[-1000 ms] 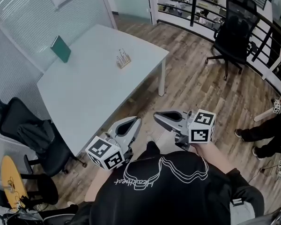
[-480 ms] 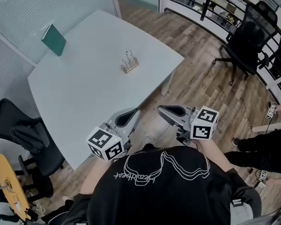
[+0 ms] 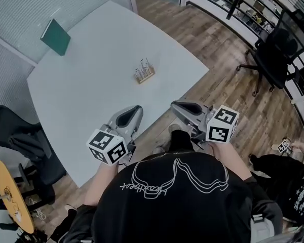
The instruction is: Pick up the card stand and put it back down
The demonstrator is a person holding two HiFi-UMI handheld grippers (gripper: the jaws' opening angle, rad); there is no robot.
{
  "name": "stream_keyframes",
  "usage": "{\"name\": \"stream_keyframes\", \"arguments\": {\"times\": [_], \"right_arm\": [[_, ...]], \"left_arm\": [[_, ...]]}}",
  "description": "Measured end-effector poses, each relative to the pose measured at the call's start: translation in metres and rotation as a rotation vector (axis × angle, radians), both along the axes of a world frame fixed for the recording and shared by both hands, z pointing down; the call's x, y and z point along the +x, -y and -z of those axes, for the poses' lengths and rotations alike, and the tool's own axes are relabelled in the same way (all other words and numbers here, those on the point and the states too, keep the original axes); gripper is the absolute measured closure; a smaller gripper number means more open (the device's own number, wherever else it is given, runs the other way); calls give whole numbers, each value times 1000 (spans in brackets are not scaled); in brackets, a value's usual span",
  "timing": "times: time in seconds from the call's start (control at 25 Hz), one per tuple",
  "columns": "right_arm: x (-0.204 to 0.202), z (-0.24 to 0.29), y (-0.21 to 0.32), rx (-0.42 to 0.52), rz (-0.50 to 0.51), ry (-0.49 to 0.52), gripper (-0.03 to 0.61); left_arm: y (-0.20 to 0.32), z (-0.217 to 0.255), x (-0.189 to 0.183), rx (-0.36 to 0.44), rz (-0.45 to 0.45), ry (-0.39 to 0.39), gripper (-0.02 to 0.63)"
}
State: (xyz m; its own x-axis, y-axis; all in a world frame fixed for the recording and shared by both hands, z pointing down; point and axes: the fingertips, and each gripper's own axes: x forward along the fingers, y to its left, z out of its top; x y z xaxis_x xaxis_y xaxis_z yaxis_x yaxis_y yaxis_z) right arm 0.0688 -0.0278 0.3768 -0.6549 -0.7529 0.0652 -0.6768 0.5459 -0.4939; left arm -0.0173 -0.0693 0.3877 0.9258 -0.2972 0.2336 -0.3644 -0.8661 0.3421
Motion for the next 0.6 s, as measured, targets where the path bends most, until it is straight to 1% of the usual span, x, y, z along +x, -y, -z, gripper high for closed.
{"name": "stream_keyframes", "arguments": {"times": [0.12,0.28,0.44,0.6], "right_arm": [[20,-13,30,-27,32,-25,572],[35,-27,78,-43,97,-85,572],[48,-40,117,-27,175,-160,572],[60,-61,160,-64,235,-188,564]], "left_arm": [[25,-8,10,-8,54,16,598],[62,-22,14,-27,152,51,597],[90,-41,21,-65,220,75,593],[118,-66,29,-118,273,99,535]]}}
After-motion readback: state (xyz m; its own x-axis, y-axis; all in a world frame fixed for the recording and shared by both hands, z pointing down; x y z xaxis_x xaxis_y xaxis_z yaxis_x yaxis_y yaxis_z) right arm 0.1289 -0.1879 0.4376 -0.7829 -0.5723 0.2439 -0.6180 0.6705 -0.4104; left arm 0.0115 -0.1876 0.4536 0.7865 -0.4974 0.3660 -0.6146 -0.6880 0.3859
